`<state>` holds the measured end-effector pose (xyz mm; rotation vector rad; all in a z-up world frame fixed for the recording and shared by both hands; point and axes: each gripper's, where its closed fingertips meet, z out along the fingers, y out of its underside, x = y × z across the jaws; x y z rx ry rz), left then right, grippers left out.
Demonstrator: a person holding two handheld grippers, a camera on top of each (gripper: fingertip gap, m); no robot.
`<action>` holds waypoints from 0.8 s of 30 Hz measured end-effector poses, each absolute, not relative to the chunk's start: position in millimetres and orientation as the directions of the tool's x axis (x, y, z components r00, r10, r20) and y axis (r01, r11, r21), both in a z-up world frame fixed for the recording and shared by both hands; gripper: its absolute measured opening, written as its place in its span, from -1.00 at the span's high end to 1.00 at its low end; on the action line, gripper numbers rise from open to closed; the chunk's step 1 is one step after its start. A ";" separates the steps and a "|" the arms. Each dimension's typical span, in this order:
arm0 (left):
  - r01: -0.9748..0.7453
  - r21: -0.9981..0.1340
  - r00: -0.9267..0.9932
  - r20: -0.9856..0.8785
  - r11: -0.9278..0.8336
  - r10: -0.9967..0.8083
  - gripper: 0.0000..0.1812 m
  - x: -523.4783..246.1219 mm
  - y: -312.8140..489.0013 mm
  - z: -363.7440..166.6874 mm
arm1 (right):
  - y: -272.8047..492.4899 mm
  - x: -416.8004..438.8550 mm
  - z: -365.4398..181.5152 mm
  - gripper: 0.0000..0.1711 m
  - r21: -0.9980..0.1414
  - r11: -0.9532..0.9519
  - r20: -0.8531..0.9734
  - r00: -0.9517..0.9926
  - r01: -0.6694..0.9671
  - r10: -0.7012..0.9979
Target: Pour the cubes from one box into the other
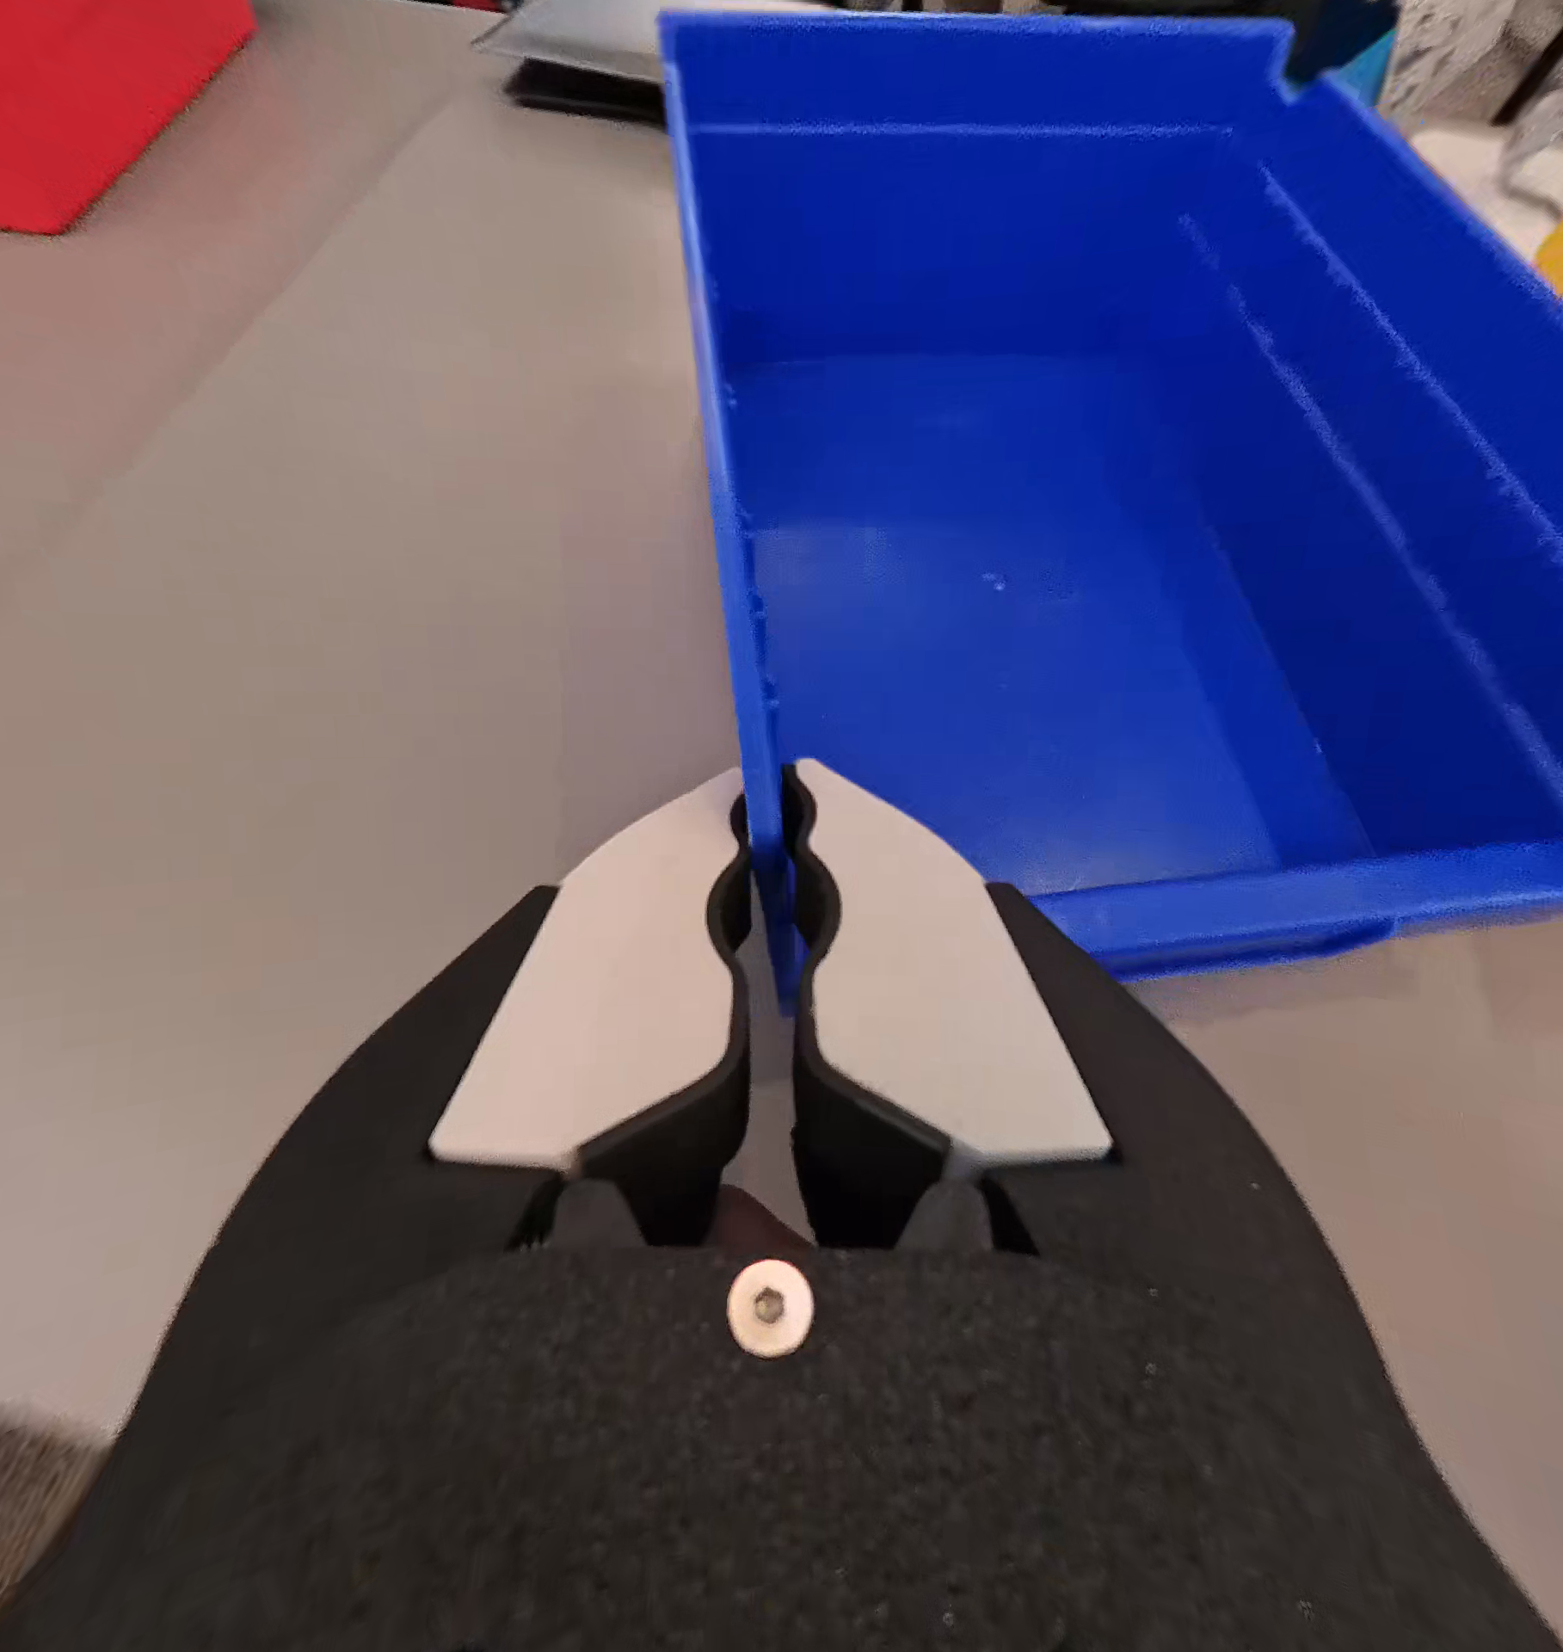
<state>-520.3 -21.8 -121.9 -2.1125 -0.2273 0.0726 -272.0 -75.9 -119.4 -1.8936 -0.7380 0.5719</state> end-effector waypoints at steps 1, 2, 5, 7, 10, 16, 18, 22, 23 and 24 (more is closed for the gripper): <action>0.142 -0.852 0.978 0.042 -0.505 0.204 0.95 -516.1 -40.0 -121.6 | -74.8 -279.6 -119.9 0.50 -0.911 -0.341 -0.081 0.712 0.230 0.697; 0.158 -0.852 0.974 0.051 -0.499 0.221 0.95 -512.8 -57.9 -121.4 | -73.7 -288.6 -118.9 0.47 -0.913 -0.353 -0.107 0.718 0.203 0.688; 0.162 -0.868 0.967 0.044 -0.470 0.252 0.95 -505.0 -104.2 -120.7 | -65.1 -309.5 -112.6 0.44 -0.927 -0.361 -0.170 0.747 0.100 0.643; 0.170 -0.871 0.963 0.048 -0.461 0.265 0.95 -502.9 -127.9 -120.4 | -54.0 -314.9 -116.4 0.48 -0.915 -0.391 -0.172 0.777 0.102 0.605; 0.196 -0.874 0.962 0.083 -0.445 0.261 0.94 -495.4 -151.2 -119.0 | -60.7 -332.3 -126.3 0.92 -0.884 -0.436 -0.190 0.724 0.168 0.663; 0.117 -0.947 0.968 0.043 -0.297 0.246 0.94 -470.7 -158.3 -58.8 | -66.3 -306.8 -80.2 0.97 -0.920 -0.355 -0.089 0.795 0.164 0.599; 0.095 -0.968 0.976 0.045 -0.232 0.211 0.94 -451.4 -151.2 -25.7 | -61.1 -286.0 -47.7 0.97 -0.950 -0.292 -0.078 0.819 0.112 0.568; -0.021 -0.997 0.995 -0.028 -0.077 0.096 0.94 -385.4 -130.2 54.1 | -53.8 -210.7 47.2 0.97 -0.998 -0.056 -0.013 0.896 0.014 0.443; -0.029 -0.999 0.998 -0.031 -0.043 0.050 0.94 -362.6 -122.4 72.4 | -52.4 -185.1 71.4 0.98 -1.000 0.001 0.004 0.915 0.004 0.403; -0.045 -0.999 0.999 -0.045 -0.018 0.005 0.94 -337.2 -113.2 88.3 | -50.8 -156.7 93.5 0.98 -0.999 0.048 0.015 0.934 -0.002 0.357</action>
